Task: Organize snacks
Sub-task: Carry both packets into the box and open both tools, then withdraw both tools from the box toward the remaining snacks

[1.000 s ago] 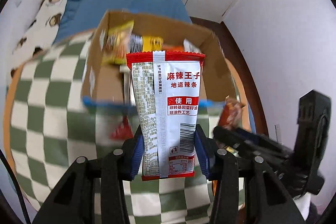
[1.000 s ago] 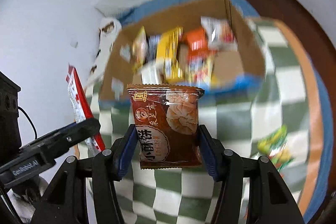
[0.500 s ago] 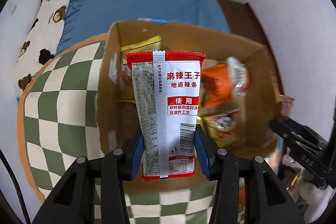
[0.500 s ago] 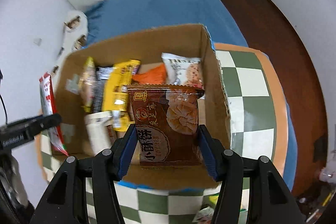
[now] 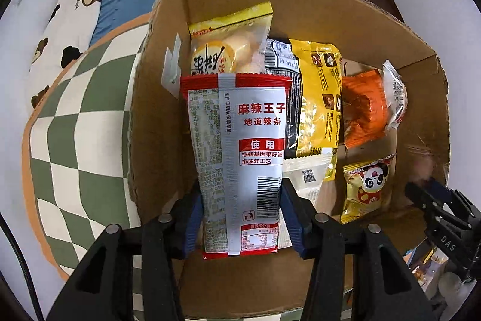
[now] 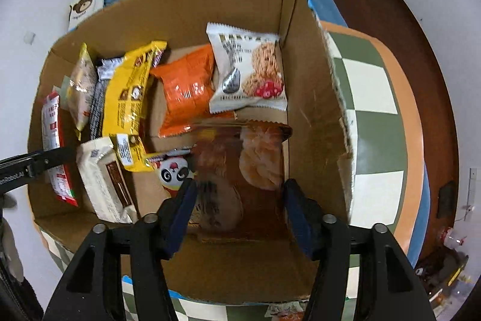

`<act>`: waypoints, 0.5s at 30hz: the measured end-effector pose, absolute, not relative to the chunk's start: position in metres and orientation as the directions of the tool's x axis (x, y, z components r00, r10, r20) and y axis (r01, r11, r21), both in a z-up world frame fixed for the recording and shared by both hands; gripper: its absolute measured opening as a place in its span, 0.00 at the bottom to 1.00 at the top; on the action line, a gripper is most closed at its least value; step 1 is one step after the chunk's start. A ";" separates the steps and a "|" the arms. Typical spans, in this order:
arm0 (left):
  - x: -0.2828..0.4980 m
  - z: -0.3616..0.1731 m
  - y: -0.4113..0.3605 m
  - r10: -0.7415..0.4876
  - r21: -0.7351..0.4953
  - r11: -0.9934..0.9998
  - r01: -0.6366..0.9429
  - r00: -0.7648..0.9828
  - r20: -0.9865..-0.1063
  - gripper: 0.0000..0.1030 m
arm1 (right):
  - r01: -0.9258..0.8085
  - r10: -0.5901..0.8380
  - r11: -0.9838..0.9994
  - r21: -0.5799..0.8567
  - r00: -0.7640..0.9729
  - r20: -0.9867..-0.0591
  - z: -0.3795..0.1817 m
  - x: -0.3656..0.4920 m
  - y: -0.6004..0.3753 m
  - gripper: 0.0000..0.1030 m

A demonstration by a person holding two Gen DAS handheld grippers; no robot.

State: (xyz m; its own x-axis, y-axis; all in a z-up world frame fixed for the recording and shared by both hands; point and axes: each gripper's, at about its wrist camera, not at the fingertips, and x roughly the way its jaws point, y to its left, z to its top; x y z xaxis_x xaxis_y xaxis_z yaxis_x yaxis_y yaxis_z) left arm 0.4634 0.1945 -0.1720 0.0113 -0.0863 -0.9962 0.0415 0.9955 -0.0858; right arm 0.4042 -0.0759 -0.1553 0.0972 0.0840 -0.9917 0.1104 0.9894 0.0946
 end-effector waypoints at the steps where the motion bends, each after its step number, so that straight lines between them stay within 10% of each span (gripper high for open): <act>1: 0.462 -0.173 0.195 -0.089 -0.089 0.996 0.033 0.011 -0.996 0.48 | 0.112 0.082 0.989 0.092 0.092 -0.992 -0.157 0.404 -0.076 0.71; 5: 0.461 -0.175 0.196 -0.098 -0.098 0.995 0.024 0.014 -0.995 0.75 | 0.111 0.083 0.990 0.092 0.082 -0.993 -0.161 0.402 -0.074 0.90; 15: 0.439 -0.164 0.183 -0.087 -0.081 0.995 0.062 0.096 -0.992 0.86 | 0.099 0.071 0.992 0.084 0.130 -0.989 -0.147 0.394 -0.064 0.94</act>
State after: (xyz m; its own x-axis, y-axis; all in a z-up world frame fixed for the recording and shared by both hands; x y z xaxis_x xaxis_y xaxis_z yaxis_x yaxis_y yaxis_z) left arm 0.4394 0.1826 -0.1644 0.0965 -0.0871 -0.9915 0.0623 0.9947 -0.0813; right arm 0.3938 -0.0642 -0.1467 0.1303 0.0706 -0.9890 0.0993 0.9915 0.0839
